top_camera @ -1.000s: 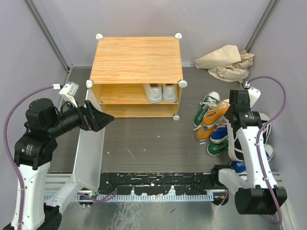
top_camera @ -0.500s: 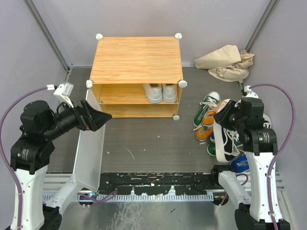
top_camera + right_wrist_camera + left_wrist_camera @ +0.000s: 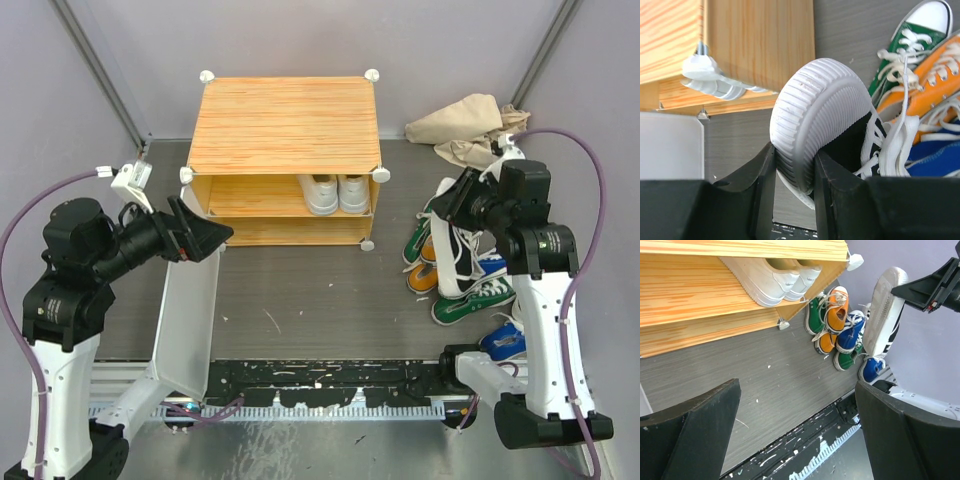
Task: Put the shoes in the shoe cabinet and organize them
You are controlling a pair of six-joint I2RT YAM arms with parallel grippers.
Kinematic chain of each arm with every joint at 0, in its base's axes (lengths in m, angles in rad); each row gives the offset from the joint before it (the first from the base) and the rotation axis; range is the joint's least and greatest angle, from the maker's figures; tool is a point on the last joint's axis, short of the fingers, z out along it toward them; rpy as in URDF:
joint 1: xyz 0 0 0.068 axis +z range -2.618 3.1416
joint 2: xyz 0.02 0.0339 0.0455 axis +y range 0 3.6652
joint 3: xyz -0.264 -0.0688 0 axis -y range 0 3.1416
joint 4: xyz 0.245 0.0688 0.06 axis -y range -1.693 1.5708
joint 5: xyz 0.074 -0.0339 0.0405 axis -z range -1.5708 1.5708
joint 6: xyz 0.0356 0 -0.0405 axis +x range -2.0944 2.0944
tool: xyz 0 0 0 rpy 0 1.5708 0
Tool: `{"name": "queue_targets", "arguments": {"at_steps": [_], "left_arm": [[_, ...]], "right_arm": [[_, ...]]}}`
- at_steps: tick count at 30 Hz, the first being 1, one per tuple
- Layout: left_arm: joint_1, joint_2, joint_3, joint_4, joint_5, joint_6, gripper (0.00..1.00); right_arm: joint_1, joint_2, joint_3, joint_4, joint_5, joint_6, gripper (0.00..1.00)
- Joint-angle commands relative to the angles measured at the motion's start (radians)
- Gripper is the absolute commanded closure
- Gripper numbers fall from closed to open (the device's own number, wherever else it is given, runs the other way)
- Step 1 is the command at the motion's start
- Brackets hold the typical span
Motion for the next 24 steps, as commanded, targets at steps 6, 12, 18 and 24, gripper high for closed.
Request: {"name": "queue_targets", "arguments": {"at_steps": [6, 12, 18, 24], "left_arm": [[-0.002, 0.023, 0.045, 0.055, -0.007, 0.001, 0.02], [-0.001, 0.019, 0.056, 0.045, -0.020, 0.008, 0.02], [-0.002, 0.031, 0.093, 0.028, -0.030, 0.008, 0.02], [-0.002, 0.022, 0.113, -0.021, -0.061, 0.028, 0.02]], "right_arm": [[0.066, 0.092, 0.305, 0.125, -0.063, 0.005, 0.99], [0.223, 0.158, 0.433, 0.143, -0.102, 0.043, 0.99], [0.597, 0.269, 0.517, 0.164, 0.126, 0.049, 0.99], [0.950, 0.350, 0.516, 0.181, 0.346, 0.037, 0.99]]}}
